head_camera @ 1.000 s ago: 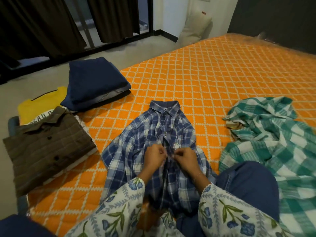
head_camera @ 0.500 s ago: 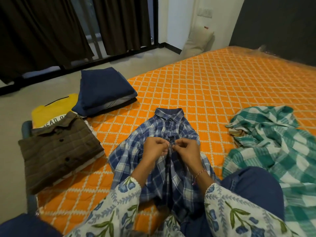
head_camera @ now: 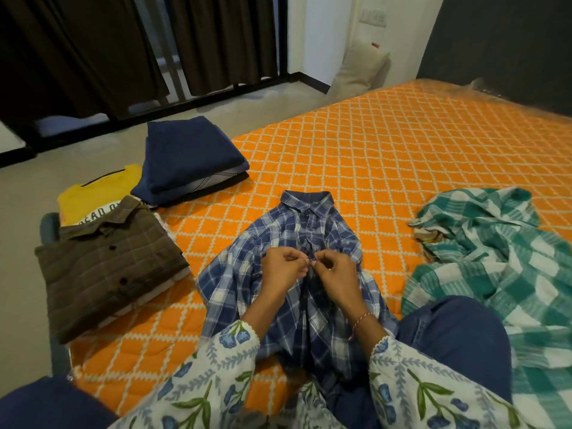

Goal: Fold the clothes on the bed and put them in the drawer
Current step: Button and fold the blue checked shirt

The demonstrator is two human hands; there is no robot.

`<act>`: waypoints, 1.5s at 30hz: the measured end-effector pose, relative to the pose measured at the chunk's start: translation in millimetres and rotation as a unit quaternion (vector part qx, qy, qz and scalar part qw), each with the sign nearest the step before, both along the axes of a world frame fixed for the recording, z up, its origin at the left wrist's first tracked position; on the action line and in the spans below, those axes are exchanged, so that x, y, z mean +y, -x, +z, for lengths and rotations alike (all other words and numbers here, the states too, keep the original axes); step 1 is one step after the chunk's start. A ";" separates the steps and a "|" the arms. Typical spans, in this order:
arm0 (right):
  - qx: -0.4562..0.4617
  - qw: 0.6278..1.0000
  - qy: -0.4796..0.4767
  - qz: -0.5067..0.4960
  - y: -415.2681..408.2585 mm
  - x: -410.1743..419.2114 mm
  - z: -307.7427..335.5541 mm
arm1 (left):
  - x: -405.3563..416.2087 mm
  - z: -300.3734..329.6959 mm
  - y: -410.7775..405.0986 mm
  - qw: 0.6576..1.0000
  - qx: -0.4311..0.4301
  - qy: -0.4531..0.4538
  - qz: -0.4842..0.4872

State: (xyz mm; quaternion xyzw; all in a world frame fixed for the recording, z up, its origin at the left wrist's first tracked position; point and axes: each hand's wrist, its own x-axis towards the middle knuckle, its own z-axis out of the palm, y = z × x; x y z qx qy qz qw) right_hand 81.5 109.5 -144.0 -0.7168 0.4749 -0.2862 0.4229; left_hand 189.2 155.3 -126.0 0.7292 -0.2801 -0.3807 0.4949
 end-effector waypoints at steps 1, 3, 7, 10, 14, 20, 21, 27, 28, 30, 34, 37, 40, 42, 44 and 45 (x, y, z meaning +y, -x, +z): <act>-0.002 1.000 0.000 -0.001 0.1 0.9 0.0 | 0.7 -0.6 0.8 1.000 0.000 0.003 0.006; -0.011 1.000 -0.016 -0.007 0.5 3.1 0.8 | 1.7 -2.6 2.6 1.000 -0.008 0.005 0.016; -0.075 0.987 -0.138 -0.018 7.0 -5.6 0.9 | 0.5 -8.2 4.4 0.999 -0.028 0.005 0.017; -0.052 0.993 -0.106 0.003 11.1 -10.0 2.4 | -2.6 -8.2 6.2 1.000 -0.029 0.000 0.012; 0.097 0.994 0.034 0.023 2.8 -11.9 11.7 | -6.0 -10.4 13.2 0.999 -0.013 0.000 0.034; 0.234 0.962 0.130 0.049 0.9 -13.8 15.6 | -6.6 -10.6 18.0 0.989 0.130 0.019 0.063; 0.244 0.959 0.130 0.056 1.8 -14.9 15.1 | -6.9 -10.2 18.6 0.987 0.146 0.021 0.066; 0.305 0.935 0.172 0.048 1.1 -12.7 17.1 | -16.3 -17.1 20.9 0.990 0.118 -0.005 0.082; 0.287 0.945 0.153 0.027 0.8 -13.2 15.9 | -17.3 -17.9 18.9 0.992 0.111 0.000 0.067; 0.161 0.986 0.022 -0.024 1.8 -22.1 10.9 | -17.3 -18.3 12.2 0.992 0.120 0.011 0.036; -0.114 0.931 -0.339 -0.068 8.2 -34.7 12.5 | -15.9 -20.5 -0.9 0.987 0.161 0.007 0.001; -0.115 0.918 -0.374 -0.066 3.8 -37.5 10.8 | -21.0 -21.9 -5.5 0.991 0.134 0.008 -0.023; -0.113 0.924 -0.354 -0.087 -6.1 -47.1 10.0 | -27.5 -21.0 -6.9 0.998 0.031 0.005 -0.060; -0.123 0.930 -0.330 -0.100 -14.0 -59.0 11.8 | -29.6 -23.7 -8.1 0.997 -0.036 0.000 -0.070; -0.122 0.937 -0.305 -0.116 -20.2 -72.7 11.9 | -28.3 -31.2 -8.7 0.990 -0.091 -0.021 -0.104; -0.114 0.941 -0.294 -0.123 -21.9 -78.4 10.3 | -26.2 -36.4 -8.3 0.984 -0.120 -0.039 -0.129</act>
